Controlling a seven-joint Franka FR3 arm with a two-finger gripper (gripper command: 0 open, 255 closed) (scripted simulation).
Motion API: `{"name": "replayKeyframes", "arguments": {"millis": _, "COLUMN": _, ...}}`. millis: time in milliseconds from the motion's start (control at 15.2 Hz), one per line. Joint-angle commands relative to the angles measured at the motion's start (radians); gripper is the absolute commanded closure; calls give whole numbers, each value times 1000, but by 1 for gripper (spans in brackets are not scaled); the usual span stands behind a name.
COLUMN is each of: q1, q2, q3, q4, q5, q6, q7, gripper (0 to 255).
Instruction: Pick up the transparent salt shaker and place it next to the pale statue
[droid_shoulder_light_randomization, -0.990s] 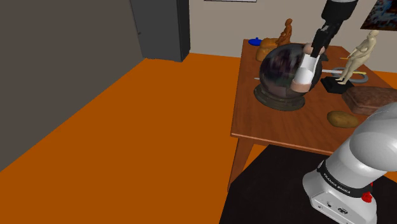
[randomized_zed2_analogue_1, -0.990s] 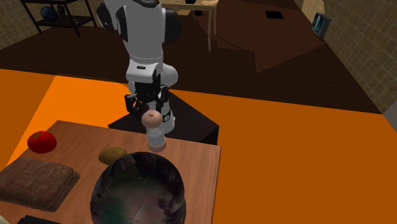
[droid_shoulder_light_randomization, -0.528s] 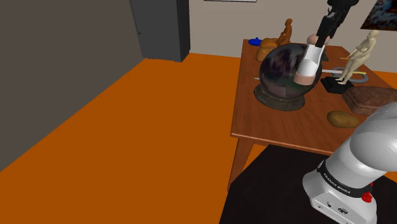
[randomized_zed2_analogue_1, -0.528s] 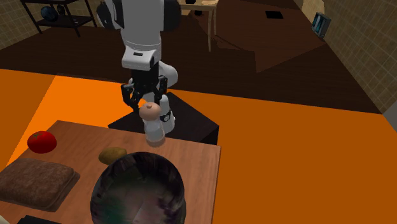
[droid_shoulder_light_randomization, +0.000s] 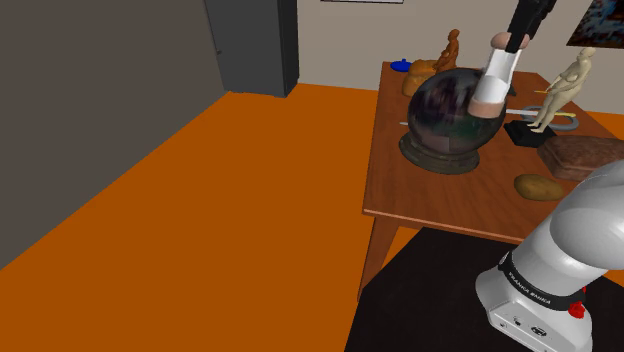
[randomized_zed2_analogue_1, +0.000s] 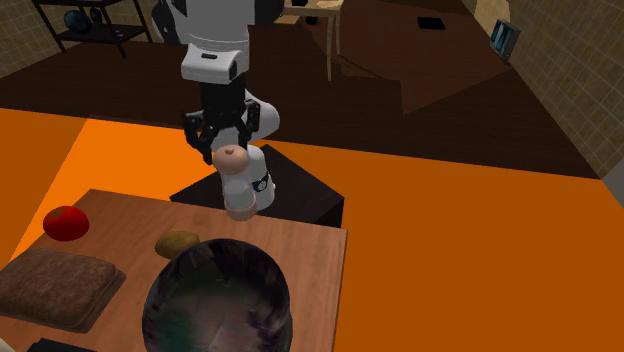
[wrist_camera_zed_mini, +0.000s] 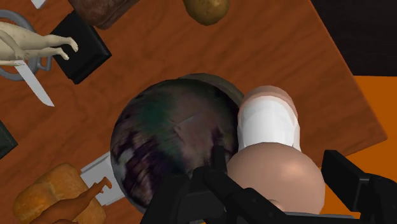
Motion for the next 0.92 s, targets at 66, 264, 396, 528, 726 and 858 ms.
{"name": "replayKeyframes", "arguments": {"millis": 66, "q1": 1, "q2": 13, "q3": 6, "q4": 50, "q5": 5, "q6": -37, "q7": -7, "gripper": 255}}
{"name": "replayKeyframes", "arguments": {"millis": 264, "q1": 2, "q2": 32, "q3": 10, "q4": 104, "q5": 8, "q6": -71, "q7": -16, "gripper": 255}}
{"name": "replayKeyframes", "arguments": {"millis": 396, "q1": 3, "q2": 45, "q3": 12, "q4": 141, "q5": 11, "q6": -94, "q7": -21, "gripper": 255}}
{"name": "replayKeyframes", "arguments": {"millis": 528, "q1": 4, "q2": 59, "q3": 14, "q4": 178, "q5": 13, "q6": -117, "q7": -27, "gripper": 255}}
{"name": "replayKeyframes", "arguments": {"millis": 726, "q1": 5, "q2": 82, "q3": 18, "q4": 236, "q5": 16, "q6": -152, "q7": -36, "gripper": 255}}
{"name": "replayKeyframes", "arguments": {"millis": 858, "q1": 5, "q2": 98, "q3": 19, "q4": 276, "q5": 17, "q6": -175, "q7": -42, "gripper": 255}}
